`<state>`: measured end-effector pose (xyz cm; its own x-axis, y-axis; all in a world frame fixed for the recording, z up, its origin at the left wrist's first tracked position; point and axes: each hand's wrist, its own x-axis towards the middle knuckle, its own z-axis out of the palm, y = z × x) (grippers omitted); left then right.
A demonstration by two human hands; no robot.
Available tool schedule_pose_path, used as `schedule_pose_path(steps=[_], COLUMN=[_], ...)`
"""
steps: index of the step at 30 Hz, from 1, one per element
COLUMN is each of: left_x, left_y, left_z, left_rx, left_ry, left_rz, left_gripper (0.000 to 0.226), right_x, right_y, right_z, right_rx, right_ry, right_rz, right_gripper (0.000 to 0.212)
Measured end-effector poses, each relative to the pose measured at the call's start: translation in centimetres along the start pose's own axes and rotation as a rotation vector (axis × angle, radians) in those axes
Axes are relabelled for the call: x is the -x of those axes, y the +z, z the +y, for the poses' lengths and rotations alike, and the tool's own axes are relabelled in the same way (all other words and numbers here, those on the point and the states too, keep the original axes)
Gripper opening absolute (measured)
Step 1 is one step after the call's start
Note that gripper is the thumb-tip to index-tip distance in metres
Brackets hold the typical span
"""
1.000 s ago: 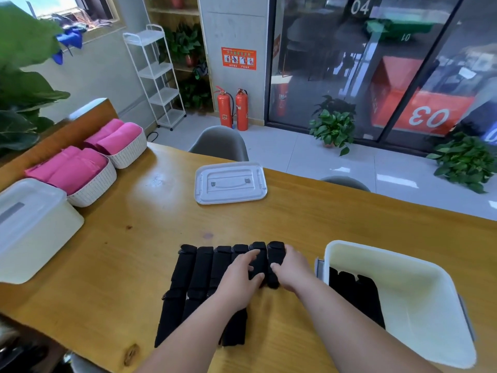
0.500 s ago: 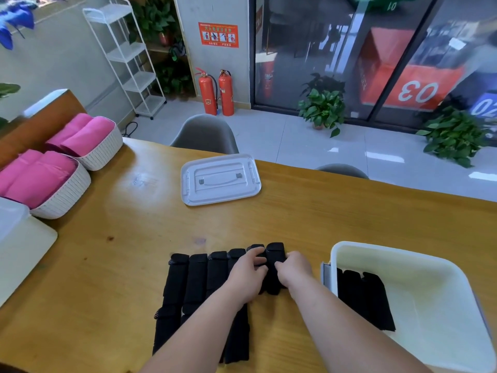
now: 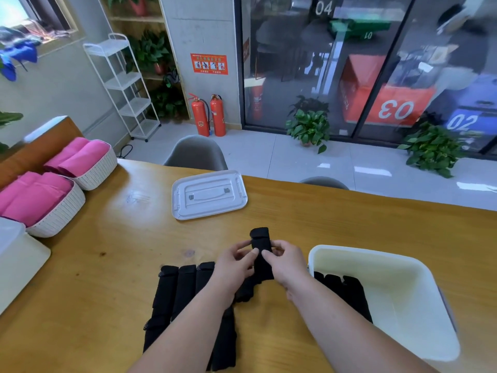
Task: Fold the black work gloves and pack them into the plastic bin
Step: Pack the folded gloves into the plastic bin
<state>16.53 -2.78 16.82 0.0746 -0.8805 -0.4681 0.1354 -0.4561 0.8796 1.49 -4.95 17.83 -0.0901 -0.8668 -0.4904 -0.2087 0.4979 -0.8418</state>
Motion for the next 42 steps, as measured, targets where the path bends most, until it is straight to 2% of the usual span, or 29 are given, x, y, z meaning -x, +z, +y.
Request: schedule_pose_path(steps=[4,9,14,21,26,29,33,37,42], left_x=[1.6,3.2,4.6,5.5,4.7,3.9,2.4,1.5,0.9], left_y=[1.9,5.7,10.7,17.6,21.0,21.7,21.5,21.2,21.3], left_z=[1.9,3.0,3.1,1.1,-1.8,-3.6,-5.3,-5.7,-6.2], left_rx=[0.084,0.062,0.035,-0.026,-0.12,-0.247,-0.451,-0.536,-0.606], left_ry=[0.022,0.1,0.109,0.061,0.004,-0.039,-0.05,-0.072,-0.095], left_rz=[-0.094,-0.177,-0.278,-0.38,-0.504,-0.507,-0.444,-0.448,-0.484], left_gripper=[0.039,0.039,0.037,0.035,0.039,0.042,0.048,0.048,0.05], right_x=[1.8,4.2,6.3,8.6,8.7,7.9,6.2,4.6,3.1], right_y=[-3.8,-8.6,-14.0,-21.0,-24.3,-25.3,-25.7,-25.6,-24.7], right_z=[-1.2,-1.0,0.1,2.5,5.0,6.6,8.1,9.0,9.9], right_rx=[-0.047,-0.079,-0.337,-0.328,-0.145,0.049,0.334,0.562,0.805], right_ry=[-0.072,-0.13,-0.095,-0.1,-0.085,-0.068,-0.057,0.021,0.064], right_rz=[-0.026,0.004,-0.088,0.031,0.183,0.256,0.29,0.321,0.251], right_gripper=[0.023,0.025,0.03,0.038,0.029,0.025,0.031,0.035,0.059])
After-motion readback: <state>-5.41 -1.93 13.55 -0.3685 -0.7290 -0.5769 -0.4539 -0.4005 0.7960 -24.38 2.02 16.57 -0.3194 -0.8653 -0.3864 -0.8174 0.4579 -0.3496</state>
